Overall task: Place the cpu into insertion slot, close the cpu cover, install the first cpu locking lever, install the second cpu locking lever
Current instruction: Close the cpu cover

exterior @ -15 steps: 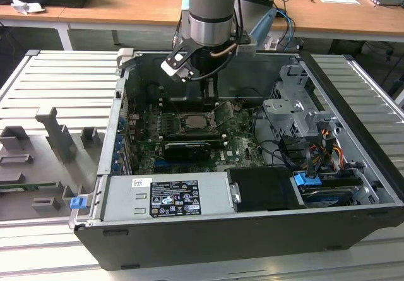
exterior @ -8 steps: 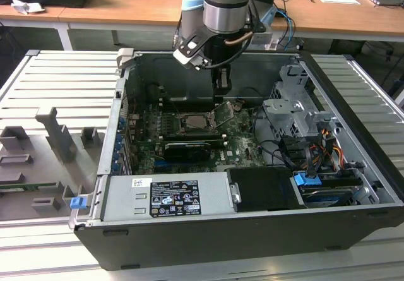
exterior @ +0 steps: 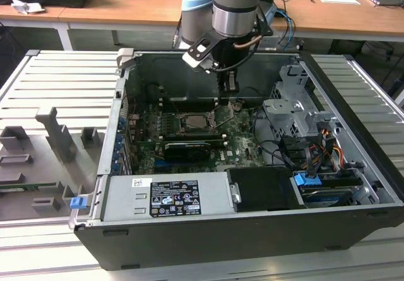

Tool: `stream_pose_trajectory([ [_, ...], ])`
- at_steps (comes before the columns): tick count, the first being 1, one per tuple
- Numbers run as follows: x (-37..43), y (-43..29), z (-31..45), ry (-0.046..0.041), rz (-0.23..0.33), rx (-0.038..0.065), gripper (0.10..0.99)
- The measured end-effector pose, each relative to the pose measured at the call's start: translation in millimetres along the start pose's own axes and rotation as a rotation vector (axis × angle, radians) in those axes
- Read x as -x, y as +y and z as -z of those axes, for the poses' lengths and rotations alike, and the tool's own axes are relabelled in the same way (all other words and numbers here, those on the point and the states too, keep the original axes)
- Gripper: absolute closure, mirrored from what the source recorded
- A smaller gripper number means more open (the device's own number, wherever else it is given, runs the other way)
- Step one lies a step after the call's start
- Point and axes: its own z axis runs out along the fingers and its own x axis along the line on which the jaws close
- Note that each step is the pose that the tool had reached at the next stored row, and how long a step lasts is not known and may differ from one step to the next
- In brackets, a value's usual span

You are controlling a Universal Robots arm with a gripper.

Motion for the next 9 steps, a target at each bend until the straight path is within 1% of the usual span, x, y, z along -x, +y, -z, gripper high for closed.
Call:
stream_pose_trajectory([
  [2,0.1,4.2,-1.7,0.0,0.0,-0.003,0.98],
  [9,0.1,10.0,-2.5,-0.0002,0.0,-0.003,0.98],
])
